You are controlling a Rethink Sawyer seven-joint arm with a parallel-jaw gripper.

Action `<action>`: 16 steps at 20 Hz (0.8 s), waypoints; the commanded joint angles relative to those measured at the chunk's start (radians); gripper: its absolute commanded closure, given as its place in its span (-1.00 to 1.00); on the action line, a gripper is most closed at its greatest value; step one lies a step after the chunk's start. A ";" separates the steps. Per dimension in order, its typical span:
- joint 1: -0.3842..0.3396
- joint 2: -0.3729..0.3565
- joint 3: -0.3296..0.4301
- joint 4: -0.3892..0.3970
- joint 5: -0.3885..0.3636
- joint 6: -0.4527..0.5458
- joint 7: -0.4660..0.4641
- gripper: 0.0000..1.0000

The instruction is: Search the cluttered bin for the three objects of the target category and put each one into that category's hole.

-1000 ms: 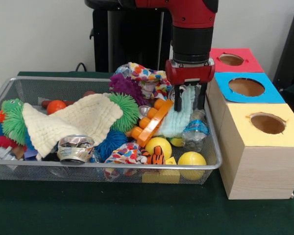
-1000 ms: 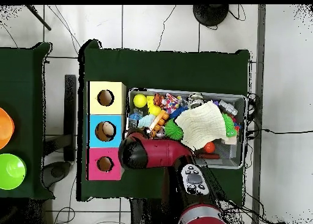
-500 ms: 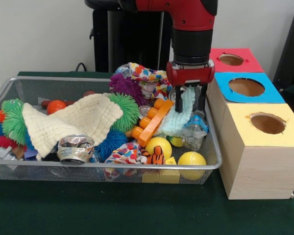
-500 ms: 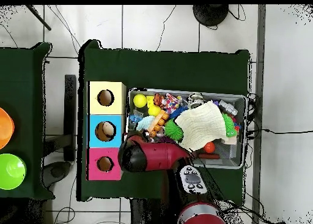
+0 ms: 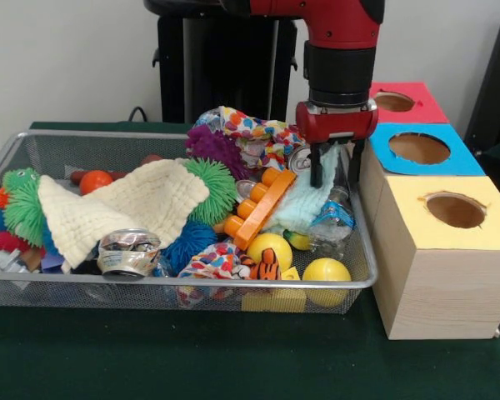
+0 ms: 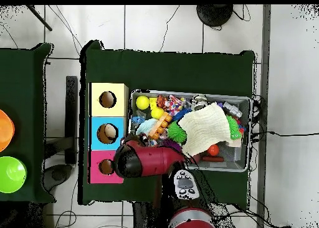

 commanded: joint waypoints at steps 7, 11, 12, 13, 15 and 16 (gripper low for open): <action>0.087 0.057 -0.009 -0.134 0.110 0.096 0.175 -1.00; 0.078 0.070 -0.007 -0.153 0.111 0.092 0.161 -1.00; 0.076 0.070 -0.006 -0.154 0.110 0.092 0.158 -1.00; 0.075 0.071 -0.006 -0.156 0.109 0.093 0.155 -1.00; 0.077 0.072 -0.010 -0.165 0.110 0.094 0.151 -1.00; 0.081 0.075 -0.013 -0.175 0.111 0.092 0.150 -1.00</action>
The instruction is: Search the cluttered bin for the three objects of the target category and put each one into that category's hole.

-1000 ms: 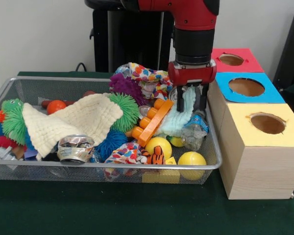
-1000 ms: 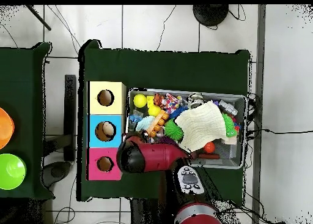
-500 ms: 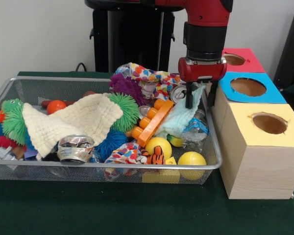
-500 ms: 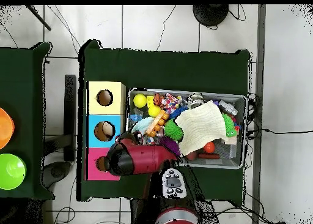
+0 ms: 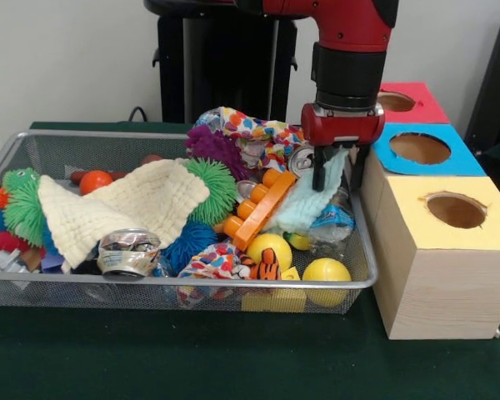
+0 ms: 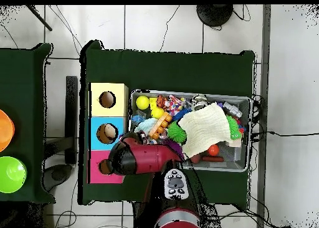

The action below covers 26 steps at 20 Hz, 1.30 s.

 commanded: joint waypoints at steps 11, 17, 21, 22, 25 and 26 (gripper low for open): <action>0.014 0.067 0.060 -0.227 0.051 0.149 0.112 -1.00; 0.017 0.079 0.059 -0.259 0.049 0.160 0.118 -1.00; 0.021 0.082 0.057 -0.266 0.046 0.159 0.125 -1.00; 0.022 0.080 0.056 -0.267 0.045 0.161 0.126 -1.00; 0.026 0.074 0.052 -0.263 0.045 0.159 0.131 -1.00; 0.027 0.072 0.051 -0.262 0.046 0.160 0.133 -1.00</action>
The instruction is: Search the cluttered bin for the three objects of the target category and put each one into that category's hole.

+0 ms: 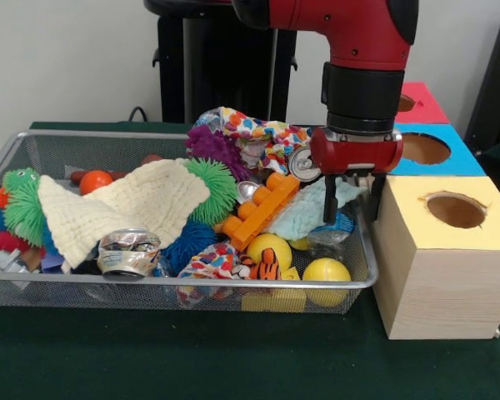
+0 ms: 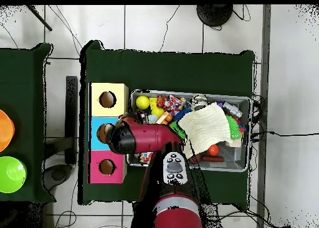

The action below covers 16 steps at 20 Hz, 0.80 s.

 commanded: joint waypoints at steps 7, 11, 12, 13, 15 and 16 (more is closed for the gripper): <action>0.019 0.020 0.051 -0.075 0.033 0.100 0.135 -1.00; -0.025 0.051 0.082 -0.033 0.000 0.045 0.116 -1.00; -0.044 0.056 0.096 -0.015 -0.010 0.035 0.108 -1.00; -0.062 0.070 0.106 -0.009 -0.023 0.017 0.099 -1.00; -0.094 0.088 0.128 -0.001 -0.039 0.003 0.082 -1.00; -0.102 0.090 0.131 0.002 -0.046 -0.002 0.079 -1.00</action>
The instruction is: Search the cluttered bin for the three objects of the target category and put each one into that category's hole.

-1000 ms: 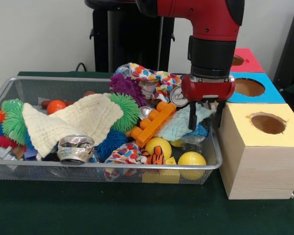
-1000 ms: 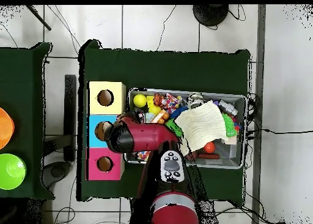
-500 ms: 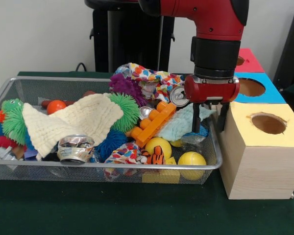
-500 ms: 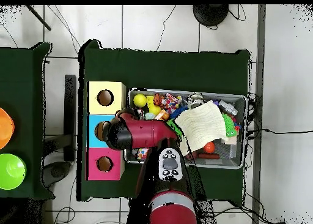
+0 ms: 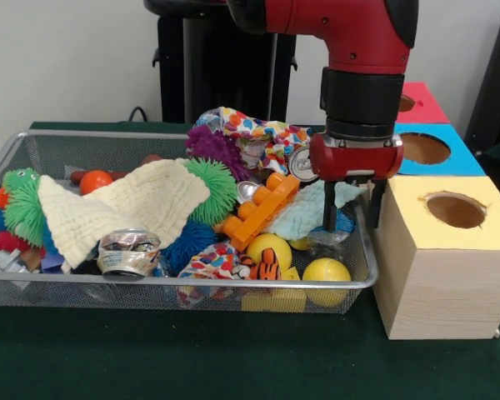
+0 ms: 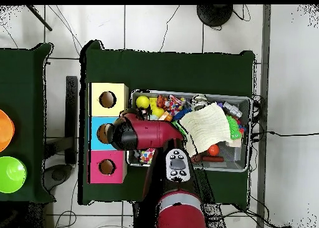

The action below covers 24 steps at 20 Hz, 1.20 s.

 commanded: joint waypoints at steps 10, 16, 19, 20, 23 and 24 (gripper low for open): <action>-0.103 0.084 0.118 0.043 -0.072 -0.034 0.086 -1.00; -0.105 0.083 0.125 0.055 -0.079 -0.030 0.097 -1.00; -0.102 0.089 0.128 0.072 -0.084 -0.045 0.107 -1.00; -0.100 0.091 0.128 0.077 -0.085 -0.051 0.112 -1.00; -0.093 0.108 0.128 0.084 -0.084 -0.067 0.129 -1.00; -0.095 0.120 0.132 0.088 -0.084 -0.078 0.136 -1.00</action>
